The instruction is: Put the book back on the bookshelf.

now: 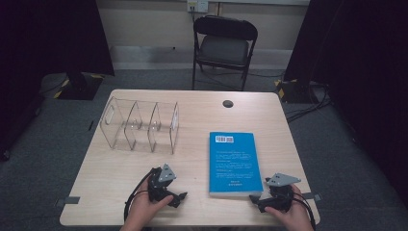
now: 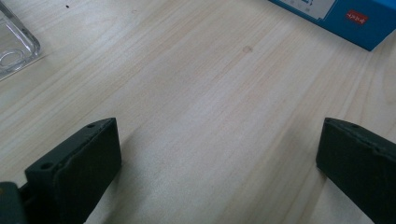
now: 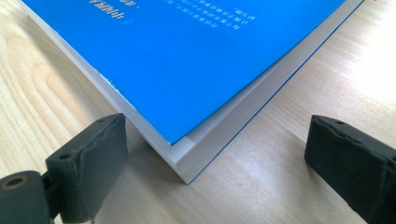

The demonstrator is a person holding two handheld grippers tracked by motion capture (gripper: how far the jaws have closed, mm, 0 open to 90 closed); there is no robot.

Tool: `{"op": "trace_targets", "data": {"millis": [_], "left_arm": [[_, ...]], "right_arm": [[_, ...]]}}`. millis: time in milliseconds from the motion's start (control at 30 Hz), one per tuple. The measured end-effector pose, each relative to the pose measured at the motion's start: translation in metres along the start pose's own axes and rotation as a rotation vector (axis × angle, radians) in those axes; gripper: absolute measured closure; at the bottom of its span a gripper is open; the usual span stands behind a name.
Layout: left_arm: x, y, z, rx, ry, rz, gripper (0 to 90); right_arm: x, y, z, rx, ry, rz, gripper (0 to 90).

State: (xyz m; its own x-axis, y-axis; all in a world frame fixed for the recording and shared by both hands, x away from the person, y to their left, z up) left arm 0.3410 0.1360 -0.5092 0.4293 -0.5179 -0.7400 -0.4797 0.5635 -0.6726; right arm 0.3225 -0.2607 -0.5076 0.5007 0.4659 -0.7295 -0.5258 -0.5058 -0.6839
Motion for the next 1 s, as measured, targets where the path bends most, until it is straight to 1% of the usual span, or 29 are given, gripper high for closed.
{"op": "trace_targets", "data": {"millis": [433,467,567,600,633,667,700,733,833,867,900,933,1000], "left_arm": [[0.000,0.000,0.000,0.002,-0.002,0.004,0.0],[0.000,0.000,0.000,0.002,-0.002,0.004,0.0],[0.000,-0.001,0.000,-0.005,0.000,0.001,0.0],[0.001,-0.002,0.000,0.001,0.004,0.005,0.0],[0.001,-0.003,0.000,0.000,0.003,0.019,0.0],[0.001,-0.003,0.000,0.000,0.003,0.019,0.0],[0.002,-0.007,-0.001,-0.013,-0.001,0.045,0.0],[0.003,-0.008,-0.002,-0.016,-0.003,0.050,0.0],[0.004,-0.011,-0.004,-0.007,0.002,0.055,0.0],[0.004,-0.012,-0.005,-0.005,0.003,0.064,0.2],[0.005,-0.013,-0.006,-0.001,0.005,0.060,0.9],[0.004,-0.014,-0.007,0.003,0.011,0.066,2.2],[0.006,-0.016,-0.009,0.016,0.015,0.058,4.8]], "right_arm": [[0.000,0.000,0.000,-0.009,-0.008,-0.003,7.0],[-0.001,0.000,0.000,-0.013,-0.013,-0.007,10.2],[-0.002,0.001,0.002,-0.026,-0.023,-0.018,15.1],[-0.003,0.001,0.002,-0.026,-0.023,-0.017,16.5],[-0.003,0.001,0.003,-0.028,-0.023,-0.014,17.3],[-0.003,0.000,0.003,-0.028,-0.025,-0.015,18.1],[-0.004,0.001,0.003,-0.034,-0.029,-0.020,20.0],[-0.004,0.001,0.004,-0.033,-0.031,-0.020,20.6],[-0.004,0.000,0.004,-0.039,-0.033,-0.018,22.1],[-0.004,0.000,0.004,-0.042,-0.036,-0.016,23.0],[-0.004,0.000,0.004,-0.049,-0.038,-0.020,24.2],[-0.004,0.000,0.005,-0.050,-0.045,-0.023,26.0],[-0.004,0.000,0.005,-0.056,-0.048,-0.025,26.8]]}}
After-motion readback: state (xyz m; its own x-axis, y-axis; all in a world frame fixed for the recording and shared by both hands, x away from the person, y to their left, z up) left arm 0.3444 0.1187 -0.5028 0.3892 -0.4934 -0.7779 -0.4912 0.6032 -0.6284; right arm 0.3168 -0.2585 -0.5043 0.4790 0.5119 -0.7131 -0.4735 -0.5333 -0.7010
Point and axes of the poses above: each handheld gripper's, and its own axes: x roughly forward along the jaws, y roughly out of its underside, z roughly to its left, the point moved 1 cm from there along x, roughly forward along the jaws, and after that the axes turned 3 degrees about z, right-handed, at the moved point
